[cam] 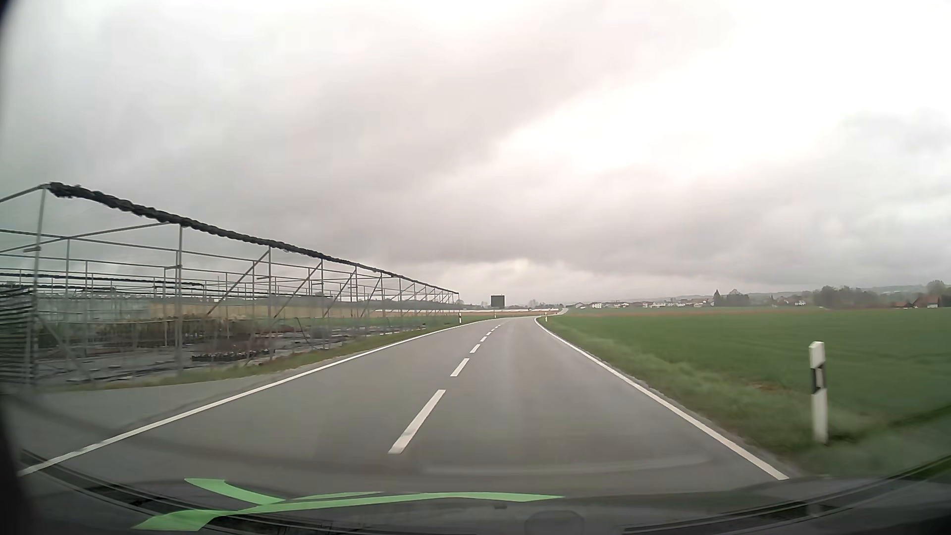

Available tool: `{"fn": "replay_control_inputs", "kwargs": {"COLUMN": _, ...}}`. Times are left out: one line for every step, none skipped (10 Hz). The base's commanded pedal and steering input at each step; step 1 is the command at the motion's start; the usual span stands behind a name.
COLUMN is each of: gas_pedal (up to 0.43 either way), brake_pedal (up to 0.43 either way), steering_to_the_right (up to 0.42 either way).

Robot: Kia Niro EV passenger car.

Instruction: Follow the waypoints while adhering to traffic rules and regulations

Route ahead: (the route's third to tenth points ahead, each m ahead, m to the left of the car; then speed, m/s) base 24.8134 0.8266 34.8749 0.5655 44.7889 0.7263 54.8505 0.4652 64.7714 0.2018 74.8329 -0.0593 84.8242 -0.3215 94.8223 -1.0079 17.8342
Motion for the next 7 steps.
{"fn": "replay_control_inputs", "kwargs": {"gas_pedal": 0.311, "brake_pedal": 0.0, "steering_to_the_right": 0.005}}
{"fn": "replay_control_inputs", "kwargs": {"gas_pedal": 0.311, "brake_pedal": 0.0, "steering_to_the_right": 0.004}}
{"fn": "replay_control_inputs", "kwargs": {"gas_pedal": 0.287, "brake_pedal": 0.0, "steering_to_the_right": 0.003}}
{"fn": "replay_control_inputs", "kwargs": {"gas_pedal": 0.24, "brake_pedal": 0.0, "steering_to_the_right": 0.003}}
{"fn": "replay_control_inputs", "kwargs": {"gas_pedal": 0.24, "brake_pedal": 0.0, "steering_to_the_right": 0.001}}
{"fn": "replay_control_inputs", "kwargs": {"gas_pedal": 0.24, "brake_pedal": 0.0, "steering_to_the_right": 0.001}}
{"fn": "replay_control_inputs", "kwargs": {"gas_pedal": 0.24, "brake_pedal": 0.0, "steering_to_the_right": 0.001}}
